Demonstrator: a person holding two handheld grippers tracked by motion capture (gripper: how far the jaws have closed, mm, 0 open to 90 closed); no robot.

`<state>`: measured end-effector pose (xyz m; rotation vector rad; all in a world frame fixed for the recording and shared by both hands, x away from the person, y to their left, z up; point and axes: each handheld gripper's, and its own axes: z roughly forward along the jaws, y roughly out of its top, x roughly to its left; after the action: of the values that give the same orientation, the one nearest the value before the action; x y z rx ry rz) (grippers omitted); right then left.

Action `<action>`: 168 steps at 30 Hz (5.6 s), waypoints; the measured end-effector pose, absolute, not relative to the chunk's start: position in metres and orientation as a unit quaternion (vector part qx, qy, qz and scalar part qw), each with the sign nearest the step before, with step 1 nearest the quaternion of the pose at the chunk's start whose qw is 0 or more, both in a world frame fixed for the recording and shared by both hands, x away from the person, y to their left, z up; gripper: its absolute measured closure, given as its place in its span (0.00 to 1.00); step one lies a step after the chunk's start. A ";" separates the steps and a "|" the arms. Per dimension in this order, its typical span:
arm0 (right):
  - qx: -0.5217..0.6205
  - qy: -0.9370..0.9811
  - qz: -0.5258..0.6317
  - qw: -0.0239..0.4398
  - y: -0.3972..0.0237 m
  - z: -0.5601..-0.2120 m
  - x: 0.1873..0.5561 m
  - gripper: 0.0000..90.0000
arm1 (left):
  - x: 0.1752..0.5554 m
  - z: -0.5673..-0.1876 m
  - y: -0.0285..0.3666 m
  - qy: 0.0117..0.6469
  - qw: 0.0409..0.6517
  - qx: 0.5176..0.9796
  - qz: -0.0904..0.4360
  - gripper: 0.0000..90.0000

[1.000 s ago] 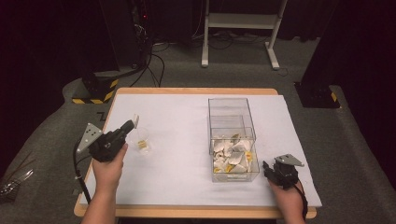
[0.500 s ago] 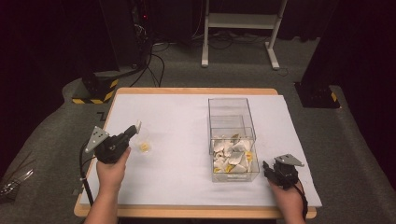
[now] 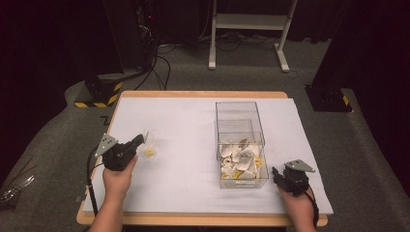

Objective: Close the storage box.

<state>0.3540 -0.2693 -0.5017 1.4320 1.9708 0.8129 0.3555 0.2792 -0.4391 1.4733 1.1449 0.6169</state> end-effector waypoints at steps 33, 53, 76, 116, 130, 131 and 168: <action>0.533 0.737 0.306 0.280 -0.270 -0.502 0.354 0.52 | 0.345 -0.439 0.255 0.469 0.518 0.646 0.307 0.77; 0.531 0.738 0.312 0.277 -0.270 -0.501 0.353 0.52 | 0.327 -0.454 0.223 0.444 0.484 0.703 0.272 0.75; 0.529 0.734 0.321 0.279 -0.271 -0.500 0.352 0.52 | 0.324 -0.505 0.210 0.450 0.394 0.767 0.231 0.66; 0.485 0.744 0.376 0.264 -0.253 -0.475 0.314 0.46 | 0.328 -0.507 0.204 0.444 0.365 0.785 0.232 0.49; 0.480 0.749 0.379 0.255 -0.253 -0.476 0.298 0.48 | 0.328 -0.506 0.205 0.446 0.365 0.784 0.229 0.49; 0.477 0.751 0.378 0.256 -0.253 -0.476 0.298 0.48 | 0.328 -0.506 0.205 0.446 0.366 0.784 0.229 0.49; 0.447 0.766 0.406 0.223 -0.233 -0.477 0.288 0.39 | 0.329 -0.506 0.206 0.448 0.368 0.782 0.227 0.49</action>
<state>0.2879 -0.2330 -0.4769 1.2343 2.1143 1.1205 0.3285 0.2062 -0.5062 2.0081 1.1511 0.5838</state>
